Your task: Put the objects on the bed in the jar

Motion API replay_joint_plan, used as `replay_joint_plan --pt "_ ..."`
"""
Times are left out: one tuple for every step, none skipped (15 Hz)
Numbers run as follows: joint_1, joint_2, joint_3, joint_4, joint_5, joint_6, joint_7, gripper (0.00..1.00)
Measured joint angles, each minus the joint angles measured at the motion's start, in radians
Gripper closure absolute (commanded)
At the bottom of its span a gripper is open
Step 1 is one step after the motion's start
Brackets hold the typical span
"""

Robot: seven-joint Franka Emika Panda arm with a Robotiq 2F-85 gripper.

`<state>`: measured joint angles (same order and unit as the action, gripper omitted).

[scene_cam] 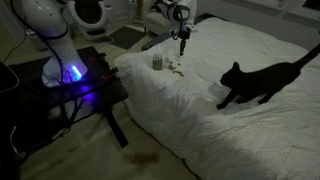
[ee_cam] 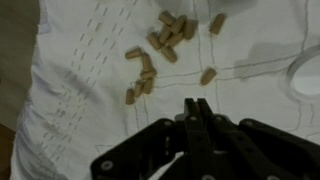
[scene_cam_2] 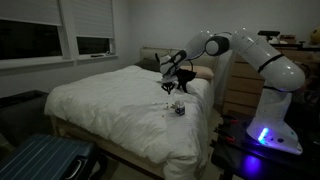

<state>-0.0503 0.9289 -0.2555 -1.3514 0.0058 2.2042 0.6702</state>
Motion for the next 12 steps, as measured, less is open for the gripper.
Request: replay_joint_plan --pt "0.025 -0.02 0.0 -0.046 -0.025 0.037 -0.008 0.99" --pt "0.048 -0.04 0.0 -0.092 -0.045 0.069 -0.018 0.99" --pt "0.068 -0.063 -0.001 -0.139 -0.063 0.095 -0.023 0.99" --pt "0.086 -0.088 -0.001 -0.184 -0.081 0.114 -0.026 0.99" --pt "0.1 -0.117 -0.002 -0.23 -0.099 0.125 -0.031 0.99" --pt "0.112 -0.149 -0.004 -0.276 -0.116 0.132 -0.038 0.99" --pt "0.122 -0.184 -0.004 -0.323 -0.131 0.135 -0.042 0.99" --pt "0.131 -0.222 -0.004 -0.369 -0.151 0.137 -0.044 0.99" --pt "0.139 -0.261 -0.005 -0.415 -0.172 0.138 -0.045 0.99" --pt "0.148 -0.299 -0.006 -0.458 -0.197 0.139 -0.045 0.99" --pt "0.157 -0.337 -0.006 -0.499 -0.22 0.139 -0.045 0.99" --pt "0.167 -0.371 -0.006 -0.536 -0.242 0.139 -0.045 0.99"
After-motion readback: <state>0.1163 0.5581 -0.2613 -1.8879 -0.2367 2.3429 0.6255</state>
